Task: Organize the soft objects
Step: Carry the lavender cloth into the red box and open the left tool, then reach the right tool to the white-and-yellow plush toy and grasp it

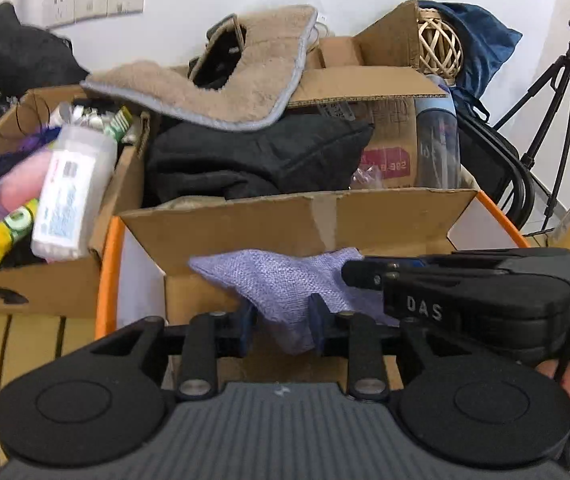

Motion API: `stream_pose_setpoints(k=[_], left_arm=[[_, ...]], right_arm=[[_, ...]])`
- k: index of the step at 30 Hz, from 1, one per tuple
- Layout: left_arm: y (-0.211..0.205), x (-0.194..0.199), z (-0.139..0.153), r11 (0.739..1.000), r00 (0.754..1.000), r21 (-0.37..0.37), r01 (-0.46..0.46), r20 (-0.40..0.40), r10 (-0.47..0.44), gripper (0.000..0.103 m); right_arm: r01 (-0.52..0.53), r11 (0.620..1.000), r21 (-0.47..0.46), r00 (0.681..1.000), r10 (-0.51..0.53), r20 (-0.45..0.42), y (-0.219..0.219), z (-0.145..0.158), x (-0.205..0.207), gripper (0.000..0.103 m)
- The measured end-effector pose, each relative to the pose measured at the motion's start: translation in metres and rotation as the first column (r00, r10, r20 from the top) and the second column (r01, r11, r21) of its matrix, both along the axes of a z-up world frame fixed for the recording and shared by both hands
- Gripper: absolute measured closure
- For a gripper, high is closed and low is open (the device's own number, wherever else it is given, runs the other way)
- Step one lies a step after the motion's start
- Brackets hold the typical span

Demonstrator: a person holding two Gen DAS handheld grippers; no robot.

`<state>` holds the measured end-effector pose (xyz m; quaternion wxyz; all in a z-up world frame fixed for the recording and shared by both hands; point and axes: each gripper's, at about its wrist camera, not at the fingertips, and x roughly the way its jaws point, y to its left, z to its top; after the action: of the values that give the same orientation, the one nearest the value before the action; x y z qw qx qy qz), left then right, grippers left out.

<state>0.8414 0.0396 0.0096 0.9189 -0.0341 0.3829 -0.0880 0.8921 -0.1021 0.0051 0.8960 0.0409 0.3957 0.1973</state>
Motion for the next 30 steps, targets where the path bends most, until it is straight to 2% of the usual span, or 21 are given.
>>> stream_pose_setpoints(k=[1, 3, 5, 8, 13, 15, 18, 22, 26, 30], left_arm=[[0.003, -0.003, 0.002, 1.000, 1.000, -0.007, -0.020, 0.007, 0.020, 0.067], [0.012, -0.005, 0.009, 0.998, 0.998, -0.022, -0.067, 0.020, 0.068, 0.052], [0.019, -0.014, 0.025, 0.996, 0.995, -0.018, -0.086, 0.050, 0.087, 0.047], [0.030, -0.031, 0.053, 0.994, 0.991, 0.000, -0.113, 0.074, 0.112, 0.045], [0.043, -0.086, 0.102, 0.991, 0.984, 0.004, -0.134, 0.121, 0.133, 0.035], [0.044, -0.116, 0.122, 0.991, 0.981, 0.014, -0.131, 0.148, 0.127, 0.029], [0.041, -0.167, 0.151, 0.992, 0.974, 0.024, -0.124, 0.195, 0.117, 0.027], [0.035, -0.246, 0.176, 0.993, 0.955, 0.002, -0.119, 0.276, 0.114, 0.021], [0.023, -0.340, 0.176, 0.995, 0.922, -0.003, -0.097, 0.376, 0.091, 0.015], [0.010, -0.443, 0.154, 0.997, 0.869, -0.015, -0.077, 0.489, 0.074, 0.005]], right_arm=[[-0.007, 1.000, -0.004, 1.000, 0.007, 0.001, 0.002, 0.000, -0.004, 0.089], [-0.018, 1.000, 0.011, 1.000, 0.018, 0.014, 0.001, 0.004, -0.009, 0.084], [-0.021, 0.998, 0.054, 1.000, 0.020, 0.014, -0.007, 0.013, -0.016, 0.069], [-0.032, 0.995, 0.098, 0.999, 0.028, 0.039, -0.017, 0.039, -0.030, 0.068], [-0.030, 0.996, 0.083, 0.993, 0.020, 0.118, -0.037, 0.101, -0.075, 0.059], [-0.030, 0.997, 0.066, 0.988, 0.019, 0.152, -0.049, 0.125, -0.102, 0.055], [-0.032, 0.998, 0.049, 0.975, 0.020, 0.222, -0.072, 0.162, -0.150, 0.049], [-0.012, 0.998, 0.057, 0.960, -0.004, 0.279, -0.102, 0.195, -0.217, 0.044], [-0.030, 0.999, 0.043, 0.939, 0.014, 0.343, -0.122, 0.204, -0.292, 0.041], [-0.052, 0.998, 0.027, 0.908, 0.036, 0.417, -0.137, 0.189, -0.381, 0.032]])
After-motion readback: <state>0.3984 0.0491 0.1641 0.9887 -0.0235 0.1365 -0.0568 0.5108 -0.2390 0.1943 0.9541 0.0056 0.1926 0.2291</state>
